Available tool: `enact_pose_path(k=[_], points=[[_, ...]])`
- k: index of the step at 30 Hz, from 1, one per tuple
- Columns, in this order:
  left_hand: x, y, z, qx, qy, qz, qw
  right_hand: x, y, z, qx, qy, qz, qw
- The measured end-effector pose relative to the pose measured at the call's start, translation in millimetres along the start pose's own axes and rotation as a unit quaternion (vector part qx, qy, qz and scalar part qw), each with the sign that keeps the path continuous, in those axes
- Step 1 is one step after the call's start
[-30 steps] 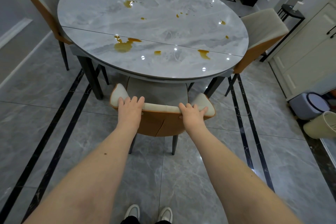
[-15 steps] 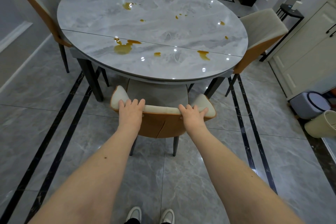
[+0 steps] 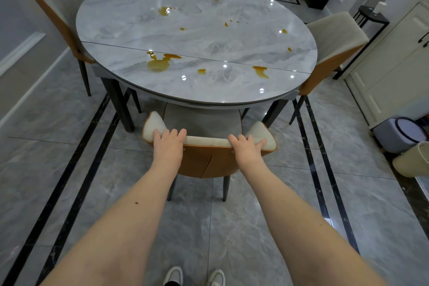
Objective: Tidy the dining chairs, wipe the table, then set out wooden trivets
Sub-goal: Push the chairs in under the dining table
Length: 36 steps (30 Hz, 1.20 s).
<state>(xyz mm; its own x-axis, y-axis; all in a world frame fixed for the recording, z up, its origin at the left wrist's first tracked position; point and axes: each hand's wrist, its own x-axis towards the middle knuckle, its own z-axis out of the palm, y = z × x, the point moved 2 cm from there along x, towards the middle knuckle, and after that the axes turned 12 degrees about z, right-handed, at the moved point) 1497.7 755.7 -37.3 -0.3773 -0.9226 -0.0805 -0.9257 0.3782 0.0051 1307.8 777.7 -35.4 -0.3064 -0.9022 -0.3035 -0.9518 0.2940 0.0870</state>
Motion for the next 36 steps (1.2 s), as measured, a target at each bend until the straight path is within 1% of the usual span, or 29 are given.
enact_pose_path(k=[6,9,12,15,18,21,27,36], points=[[0.1,1.7,2.4,0.002,0.009,-0.009,1.0,2.3,0.2,0.8,0.008,-0.005,0.002,1.0],[0.3,2.9,3.2,-0.003,-0.002,-0.017,1.0,3.6,0.1,-2.2,0.007,-0.029,0.004,1.0],[0.4,-0.3,4.1,-0.005,-0.007,-0.008,1.0,2.8,2.9,-5.3,0.023,-0.048,-0.005,0.999],[-1.3,-3.9,3.5,-0.016,-0.008,0.003,1.0,-4.0,11.9,-6.4,0.047,-0.026,-0.026,0.998],[-3.7,-5.6,3.2,-0.023,-0.002,0.005,1.0,-14.6,21.3,-4.9,0.032,-0.007,0.004,0.999],[-5.0,-3.4,1.7,-0.012,-0.012,0.004,1.0,-20.4,26.6,-3.6,0.018,-0.017,0.035,0.999],[-2.9,2.8,-6.6,-0.005,-0.022,-0.012,1.0,-10.3,24.5,-12.0,0.014,-0.046,0.049,0.998],[-3.3,2.0,-3.7,-0.007,-0.016,-0.012,1.0,-10.6,24.9,-9.2,0.002,-0.034,0.048,0.998]])
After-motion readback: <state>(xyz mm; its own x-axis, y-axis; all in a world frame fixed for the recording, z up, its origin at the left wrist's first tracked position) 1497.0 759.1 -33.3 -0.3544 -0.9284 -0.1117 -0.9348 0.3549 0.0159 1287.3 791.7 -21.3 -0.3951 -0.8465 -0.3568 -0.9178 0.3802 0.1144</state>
